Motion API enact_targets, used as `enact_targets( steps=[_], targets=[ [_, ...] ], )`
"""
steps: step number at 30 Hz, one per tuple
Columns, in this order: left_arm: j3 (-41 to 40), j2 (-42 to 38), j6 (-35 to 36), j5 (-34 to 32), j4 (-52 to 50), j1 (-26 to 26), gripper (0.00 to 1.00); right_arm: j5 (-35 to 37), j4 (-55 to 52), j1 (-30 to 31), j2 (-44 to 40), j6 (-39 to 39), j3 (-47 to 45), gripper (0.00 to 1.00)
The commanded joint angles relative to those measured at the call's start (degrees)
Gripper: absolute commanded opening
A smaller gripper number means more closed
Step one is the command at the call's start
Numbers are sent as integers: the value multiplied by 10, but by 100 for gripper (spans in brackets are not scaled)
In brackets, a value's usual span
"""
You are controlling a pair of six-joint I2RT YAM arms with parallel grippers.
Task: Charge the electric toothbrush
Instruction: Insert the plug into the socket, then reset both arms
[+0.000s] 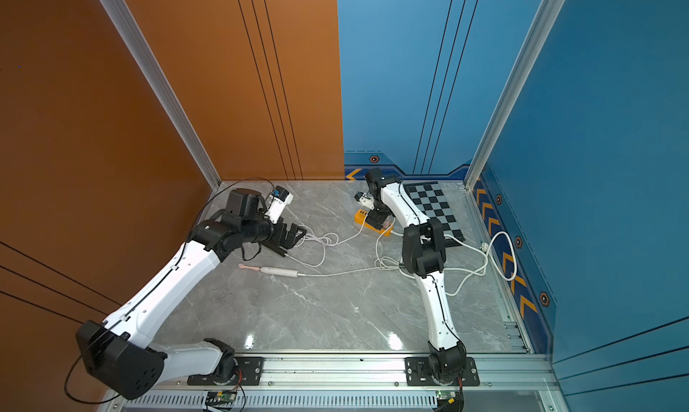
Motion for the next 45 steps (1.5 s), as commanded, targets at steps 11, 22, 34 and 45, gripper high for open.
enact_targets(
  steps=[11,22,34,45],
  targets=[
    [-136,-3,-145,-363,186,45,98,-127,322,-119,-417,348,-463,98],
    [-406,36,18,-376,591,127,98,66,791,-171,-542,461,-943,100],
    [-497,145,4,-217,839,202,98,59,1100,-146,-498,390,-1063,100],
    [-497,144,5,-223,839,198,98,8,1068,-166,-498,395,-1047,100]
  ],
)
